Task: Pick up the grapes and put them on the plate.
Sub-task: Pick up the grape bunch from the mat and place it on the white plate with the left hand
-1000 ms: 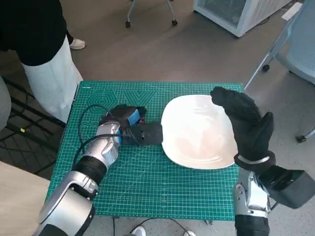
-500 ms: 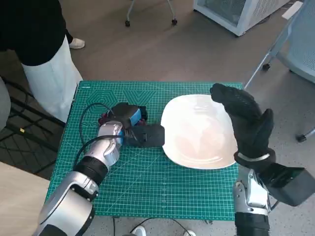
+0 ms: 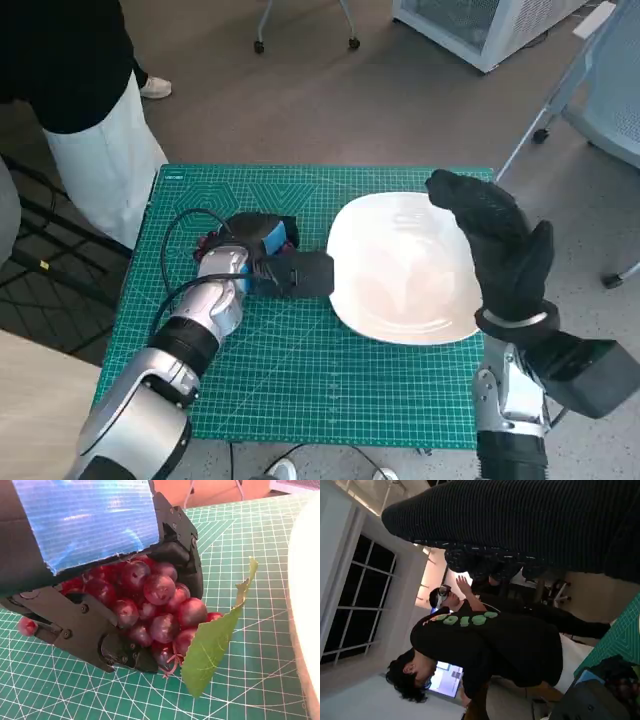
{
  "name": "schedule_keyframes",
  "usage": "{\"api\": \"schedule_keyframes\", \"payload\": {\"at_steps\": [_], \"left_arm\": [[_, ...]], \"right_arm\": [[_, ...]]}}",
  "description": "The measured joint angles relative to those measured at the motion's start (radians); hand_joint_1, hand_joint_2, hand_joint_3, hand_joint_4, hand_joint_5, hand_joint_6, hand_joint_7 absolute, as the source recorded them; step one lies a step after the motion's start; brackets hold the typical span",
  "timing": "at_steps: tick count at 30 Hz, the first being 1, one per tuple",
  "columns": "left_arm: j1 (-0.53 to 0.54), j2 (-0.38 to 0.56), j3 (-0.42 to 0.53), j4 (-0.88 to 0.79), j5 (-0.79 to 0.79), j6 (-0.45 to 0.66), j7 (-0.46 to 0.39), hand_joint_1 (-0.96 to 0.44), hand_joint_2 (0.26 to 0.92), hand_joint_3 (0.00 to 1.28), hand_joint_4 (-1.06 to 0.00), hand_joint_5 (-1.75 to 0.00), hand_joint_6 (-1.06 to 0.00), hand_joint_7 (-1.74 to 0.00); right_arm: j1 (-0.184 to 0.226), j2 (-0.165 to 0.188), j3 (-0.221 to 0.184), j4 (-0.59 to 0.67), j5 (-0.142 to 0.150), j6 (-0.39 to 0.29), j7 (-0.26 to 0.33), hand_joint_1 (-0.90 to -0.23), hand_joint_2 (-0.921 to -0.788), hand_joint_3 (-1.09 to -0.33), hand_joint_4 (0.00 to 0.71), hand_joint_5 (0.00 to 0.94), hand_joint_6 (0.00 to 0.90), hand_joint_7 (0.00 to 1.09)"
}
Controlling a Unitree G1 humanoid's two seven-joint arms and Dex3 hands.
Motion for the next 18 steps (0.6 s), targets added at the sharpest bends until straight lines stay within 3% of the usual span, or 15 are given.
{"api": "schedule_keyframes", "payload": {"at_steps": [18], "left_arm": [[-0.002, 0.008, 0.005, 0.010, -0.006, -0.019, 0.000, 0.01, 0.920, 0.12, -0.63, -1.38, -0.60, -1.03]], "right_arm": [[-0.001, 0.000, 0.000, 0.004, -0.001, -0.012, 0.000, -0.436, -0.921, -0.577, 0.274, 0.000, -0.001, 0.59]]}}
